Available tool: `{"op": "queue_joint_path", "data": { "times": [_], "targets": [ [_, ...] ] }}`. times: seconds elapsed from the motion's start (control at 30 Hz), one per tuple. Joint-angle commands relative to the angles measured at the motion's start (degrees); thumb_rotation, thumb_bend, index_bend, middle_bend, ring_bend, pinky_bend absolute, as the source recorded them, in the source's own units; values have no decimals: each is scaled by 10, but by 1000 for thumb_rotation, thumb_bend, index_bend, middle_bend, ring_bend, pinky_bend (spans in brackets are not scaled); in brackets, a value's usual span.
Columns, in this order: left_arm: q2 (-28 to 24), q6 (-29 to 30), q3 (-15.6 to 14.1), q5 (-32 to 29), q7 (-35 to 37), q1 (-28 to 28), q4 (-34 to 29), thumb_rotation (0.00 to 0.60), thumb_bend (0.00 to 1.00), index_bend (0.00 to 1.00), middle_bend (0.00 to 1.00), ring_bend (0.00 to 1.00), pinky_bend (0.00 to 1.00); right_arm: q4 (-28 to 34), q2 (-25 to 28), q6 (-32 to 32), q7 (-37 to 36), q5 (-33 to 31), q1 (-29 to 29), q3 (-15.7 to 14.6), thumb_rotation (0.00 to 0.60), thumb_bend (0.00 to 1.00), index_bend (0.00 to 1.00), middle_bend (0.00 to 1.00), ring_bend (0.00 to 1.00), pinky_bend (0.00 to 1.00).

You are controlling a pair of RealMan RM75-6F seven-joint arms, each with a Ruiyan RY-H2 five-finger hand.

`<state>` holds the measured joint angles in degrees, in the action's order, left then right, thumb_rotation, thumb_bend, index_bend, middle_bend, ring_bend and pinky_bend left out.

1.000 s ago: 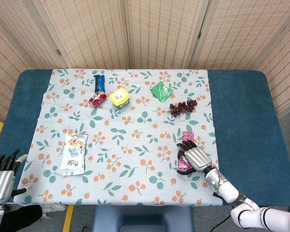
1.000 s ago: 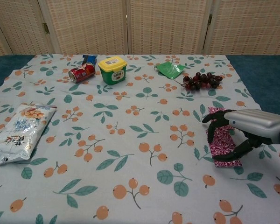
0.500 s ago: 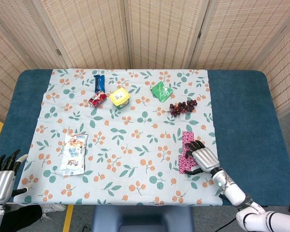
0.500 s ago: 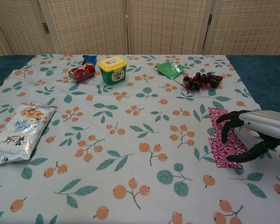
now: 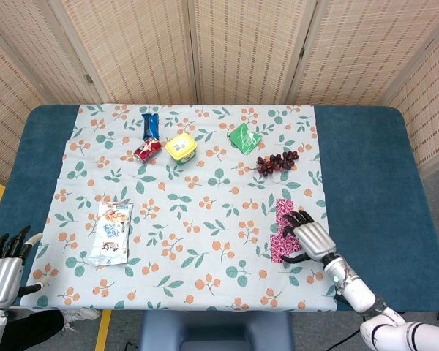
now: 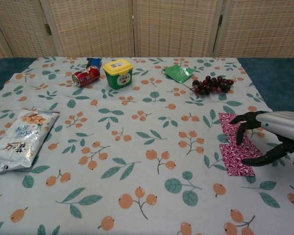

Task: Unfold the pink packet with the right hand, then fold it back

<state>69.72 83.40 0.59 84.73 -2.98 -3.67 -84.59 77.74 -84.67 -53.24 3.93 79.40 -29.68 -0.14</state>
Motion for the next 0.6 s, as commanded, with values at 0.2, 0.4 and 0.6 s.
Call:
{"op": "queue_joint_path", "data": {
  "times": [0.2, 0.4, 0.6],
  "targets": [
    [0, 0, -1, -2, 5, 2, 4, 600, 215, 200, 76, 149, 0, -24, -25, 22, 2, -7, -16, 10, 328, 246, 374, 125, 0, 0],
    [1, 0, -1, -1, 7, 2, 6, 600, 215, 200, 76, 148, 0, -29, -24, 20, 7, -14, -12, 11, 328, 246, 374, 125, 0, 0],
    [2, -2, 0, 0, 6, 1, 7, 600, 215, 200, 76, 149, 0, -27, -10, 12, 12, -22, 2, 4, 330, 246, 374, 125, 0, 0]
  ]
}}
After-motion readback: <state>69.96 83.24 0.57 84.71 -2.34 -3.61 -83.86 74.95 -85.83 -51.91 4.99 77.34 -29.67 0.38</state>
